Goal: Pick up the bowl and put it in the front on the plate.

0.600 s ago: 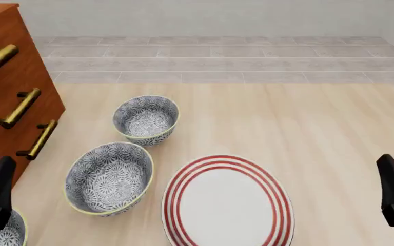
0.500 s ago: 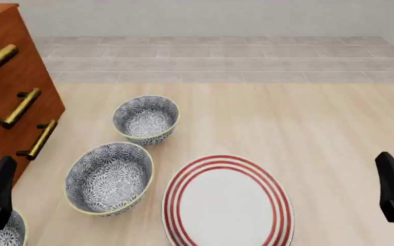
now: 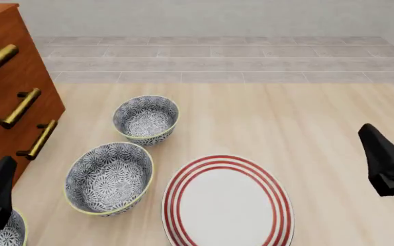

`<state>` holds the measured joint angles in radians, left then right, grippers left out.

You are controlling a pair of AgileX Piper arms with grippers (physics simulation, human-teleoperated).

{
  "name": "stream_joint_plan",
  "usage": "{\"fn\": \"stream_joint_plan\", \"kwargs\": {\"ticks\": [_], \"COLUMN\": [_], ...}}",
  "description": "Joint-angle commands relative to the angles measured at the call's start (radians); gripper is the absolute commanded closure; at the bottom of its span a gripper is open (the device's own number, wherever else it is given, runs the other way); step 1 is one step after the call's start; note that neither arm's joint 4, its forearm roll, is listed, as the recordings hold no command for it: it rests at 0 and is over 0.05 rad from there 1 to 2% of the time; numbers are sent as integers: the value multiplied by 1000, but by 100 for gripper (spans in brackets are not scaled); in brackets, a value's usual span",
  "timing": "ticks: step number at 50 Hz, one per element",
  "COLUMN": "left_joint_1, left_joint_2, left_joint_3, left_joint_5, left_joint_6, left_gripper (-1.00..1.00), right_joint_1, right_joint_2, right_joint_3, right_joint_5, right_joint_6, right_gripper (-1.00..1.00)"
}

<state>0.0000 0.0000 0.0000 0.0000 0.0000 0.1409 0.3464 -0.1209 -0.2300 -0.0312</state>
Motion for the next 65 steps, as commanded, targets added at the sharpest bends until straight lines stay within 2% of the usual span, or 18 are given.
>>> {"fn": "stream_joint_plan", "kwargs": {"ticks": [1,10,19,25,27,28,31,33,34,36,38,39,43,47,48,50,52,65], "left_joint_1": [0,0,0,0,0,0,0,0,0,0,0,0,0,0,0,0,0,0], "left_joint_2": [0,0,0,0,0,0,0,0,0,0,0,0,0,0,0,0,0,0], "left_joint_3": [0,0,0,0,0,0,0,0,0,0,0,0,0,0,0,0,0,0], "left_joint_5": [0,0,0,0,0,0,0,0,0,0,0,0,0,0,0,0,0,0], "left_joint_6": [0,0,0,0,0,0,0,0,0,0,0,0,0,0,0,0,0,0], "left_gripper": [-100,-100,-100,-100,-100,-100,-100,-100,-100,-100,-100,-100,-100,-100,-100,-100,-100,-100], "right_joint_1": [127,186,310,333,342,346,355,367,373,375,413,442,487,500,500,514,508,533], "right_joint_2": [214,365,481,577,590,653,691,718,740,777,767,855,910,986,1016,1037,1072,1211], "right_joint_3": [-146,-258,-407,-511,-530,-562,-593,-612,-651,-694,-711,-789,-826,-904,-923,-954,-986,-1172], "right_joint_5": [-100,-101,-19,6,4,7,16,20,43,64,71,83,111,161,176,193,206,291], "right_joint_6": [-45,-8,2,22,13,-40,-27,-71,-43,-48,15,27,-41,-63,-101,-61,-87,13], "right_gripper": [-100,-100,-100,-100,-100,-100,-100,-100,-100,-100,-100,-100,-100,-100,-100,-100,-100,-100]}}
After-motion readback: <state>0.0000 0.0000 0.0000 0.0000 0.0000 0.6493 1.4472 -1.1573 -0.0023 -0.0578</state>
